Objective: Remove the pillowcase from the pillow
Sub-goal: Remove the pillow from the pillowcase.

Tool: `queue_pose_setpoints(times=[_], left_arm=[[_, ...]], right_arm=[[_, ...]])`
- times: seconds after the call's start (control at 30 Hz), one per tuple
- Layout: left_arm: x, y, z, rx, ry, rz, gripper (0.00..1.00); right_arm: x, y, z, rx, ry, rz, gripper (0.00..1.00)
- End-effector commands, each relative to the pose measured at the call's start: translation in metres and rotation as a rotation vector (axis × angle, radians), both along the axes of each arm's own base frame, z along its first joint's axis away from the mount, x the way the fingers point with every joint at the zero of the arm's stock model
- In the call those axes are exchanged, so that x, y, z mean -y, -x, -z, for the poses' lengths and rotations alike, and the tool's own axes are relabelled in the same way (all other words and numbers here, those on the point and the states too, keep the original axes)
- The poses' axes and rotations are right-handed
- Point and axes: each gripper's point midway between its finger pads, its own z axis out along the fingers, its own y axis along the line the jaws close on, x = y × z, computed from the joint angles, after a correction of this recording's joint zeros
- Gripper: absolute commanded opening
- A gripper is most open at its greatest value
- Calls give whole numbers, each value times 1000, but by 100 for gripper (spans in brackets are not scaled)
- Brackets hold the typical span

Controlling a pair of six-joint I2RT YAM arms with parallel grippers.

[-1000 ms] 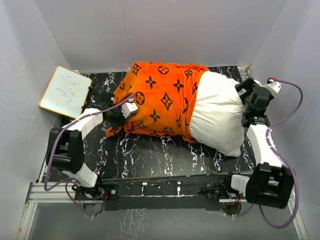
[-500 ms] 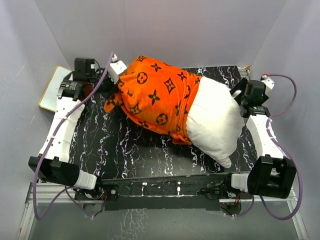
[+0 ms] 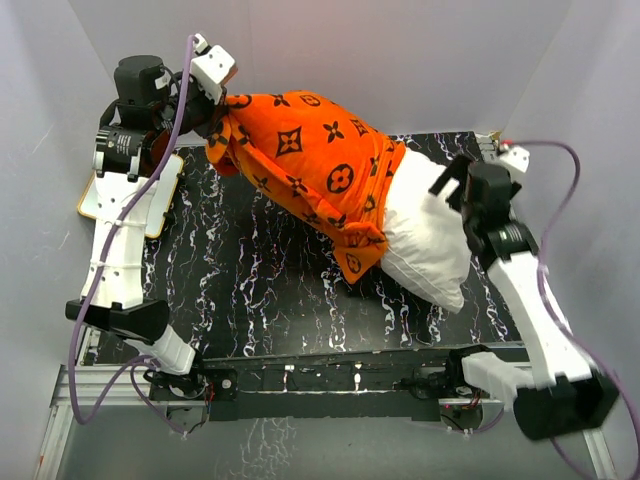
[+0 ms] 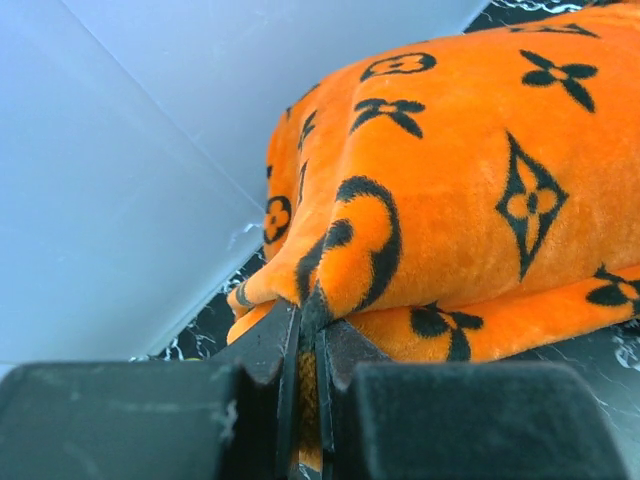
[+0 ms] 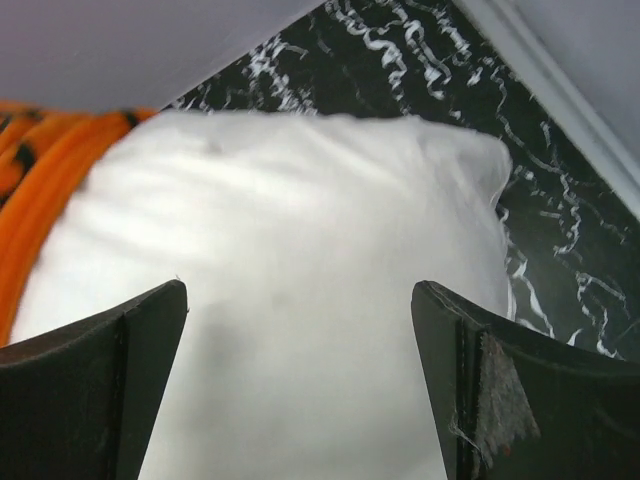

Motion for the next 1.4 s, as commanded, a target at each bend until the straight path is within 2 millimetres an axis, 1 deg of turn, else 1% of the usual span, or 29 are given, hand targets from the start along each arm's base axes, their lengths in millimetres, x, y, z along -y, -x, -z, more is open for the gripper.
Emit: queue_pose_setpoints(times=[0.0, 0.07, 0.1, 0.2, 0.27, 0.37, 0.43, 0.5, 0.6, 0.67, 0.77, 0.83, 0.9, 1.0, 1.07, 1.13, 1.2, 1.23, 1.27, 1.3, 1.33, 1.37], left_arm=[[1, -4, -82, 284, 38, -34, 0], [2, -11, -81, 296, 14, -51, 0], [1, -16, -79, 304, -2, -70, 0], [-17, -35, -78, 345, -63, -191, 0], [-32, -46, -75, 366, -131, -270, 0], [-40, -54, -64, 358, -216, -293, 0], [-39, -53, -58, 342, -230, -278, 0], [-34, -51, -49, 309, -233, -249, 0], [-28, -51, -40, 276, -229, -229, 0], [-27, -51, -36, 270, -237, -224, 0], [-27, -51, -40, 281, -244, -225, 0], [-26, -49, -43, 286, -247, -220, 0], [-25, -46, -45, 287, -251, -211, 0], [-21, -41, -44, 282, -250, -189, 0], [-16, -36, -44, 279, -247, -170, 0], [-10, -32, -47, 286, -241, -152, 0], [-7, -28, -50, 291, -237, -145, 0], [-7, -26, -52, 292, -232, -147, 0], [-7, -25, -54, 292, -229, -150, 0], [-9, -22, -55, 293, -231, -154, 0], [-11, -19, -56, 293, -240, -156, 0], [-13, -17, -57, 296, -252, -162, 0]], right_arm=[[-44, 61, -5, 91, -87, -260, 98], [-63, 85, 3, 102, -106, -375, 98], [-68, 94, 9, 90, -115, -414, 98], [-75, 108, 26, 33, -145, -460, 98], [-73, 111, 38, -14, -145, -445, 98], [-67, 118, 49, -77, -137, -413, 98], [-59, 129, 54, -113, -137, -378, 98], [-48, 142, 57, -121, -157, -303, 98], [-52, 156, 57, -140, -252, -280, 98], [-58, 162, 63, -172, -294, -288, 98], [-49, 165, 83, -215, -274, -233, 98], [-48, 168, 102, -270, -269, -221, 98], [-55, 168, 116, -306, -283, -253, 98], [-67, 160, 124, -318, -316, -291, 98], [-81, 157, 137, -349, -374, -329, 98], [-90, 150, 147, -332, -403, -351, 98], [-94, 134, 142, -243, -419, -366, 98], [-96, 125, 133, -182, -421, -373, 99], [-98, 115, 118, -105, -422, -391, 93], [-99, 105, 104, -33, -424, -394, 79], [-98, 96, 92, 11, -430, -379, 60], [-95, 88, 83, 36, -428, -355, 45]])
